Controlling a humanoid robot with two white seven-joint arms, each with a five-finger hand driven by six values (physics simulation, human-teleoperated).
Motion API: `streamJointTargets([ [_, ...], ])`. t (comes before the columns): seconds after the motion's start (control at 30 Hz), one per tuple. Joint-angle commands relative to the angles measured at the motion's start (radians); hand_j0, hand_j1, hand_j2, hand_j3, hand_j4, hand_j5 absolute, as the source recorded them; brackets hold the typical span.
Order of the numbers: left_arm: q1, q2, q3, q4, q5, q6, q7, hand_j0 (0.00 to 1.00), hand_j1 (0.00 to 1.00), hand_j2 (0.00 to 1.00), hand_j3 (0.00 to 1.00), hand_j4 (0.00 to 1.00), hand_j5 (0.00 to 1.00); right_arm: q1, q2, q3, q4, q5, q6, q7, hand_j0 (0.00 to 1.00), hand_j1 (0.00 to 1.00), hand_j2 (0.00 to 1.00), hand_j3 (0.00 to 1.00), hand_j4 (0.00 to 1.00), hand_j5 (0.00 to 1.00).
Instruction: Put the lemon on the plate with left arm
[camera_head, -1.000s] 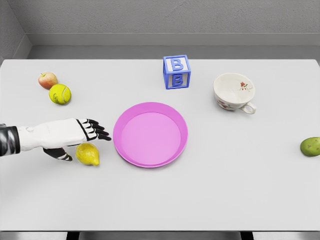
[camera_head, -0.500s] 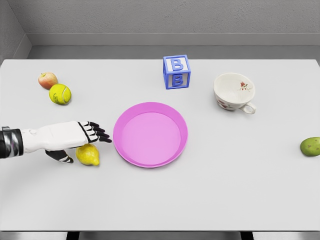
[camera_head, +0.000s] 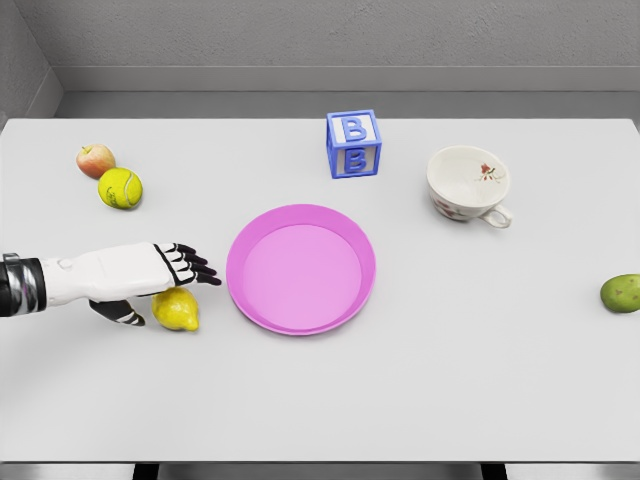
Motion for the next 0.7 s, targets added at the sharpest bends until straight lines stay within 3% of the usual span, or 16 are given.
streamJointTargets([
  [0.0,0.000,-0.006,0.000,0.000,0.006,0.002,0.001,1.00,1.00,1.00,1.00,1.00,1.00,0.000,0.000,0.000,0.000,0.000,0.000,0.000,1.00,1.00,1.00,1.00,1.00,1.00],
  [0.43,0.015,-0.015,0.007,0.002,-0.014,0.002,0.004,1.00,1.00,1.00,1.00,1.00,1.00,0.000,0.000,0.000,0.000,0.000,0.000,0.000,1.00,1.00,1.00,1.00,1.00,1.00],
  [0.47,0.017,-0.015,0.007,0.002,-0.014,0.002,0.002,0.93,0.93,0.93,0.93,0.93,0.93,0.000,0.000,0.000,0.000,0.000,0.000,0.000,1.00,1.00,1.00,1.00,1.00,1.00],
  [0.53,0.020,-0.013,0.007,0.002,-0.012,0.002,0.004,0.71,0.71,0.71,0.71,0.71,0.71,0.000,0.000,0.000,0.000,0.000,0.000,0.000,1.00,1.00,1.00,1.00,1.00,1.00],
  [0.63,0.020,-0.013,0.007,0.002,-0.012,0.002,0.007,0.64,0.64,0.64,0.64,0.64,0.64,0.000,0.000,0.000,0.000,0.000,0.000,0.000,1.00,1.00,1.00,1.00,1.00,1.00],
  [0.67,0.020,-0.012,0.007,0.002,-0.012,0.002,0.007,0.57,0.57,0.57,0.57,0.57,0.57,0.000,0.000,0.000,0.000,0.000,0.000,0.000,1.00,1.00,1.00,1.00,1.00,1.00],
])
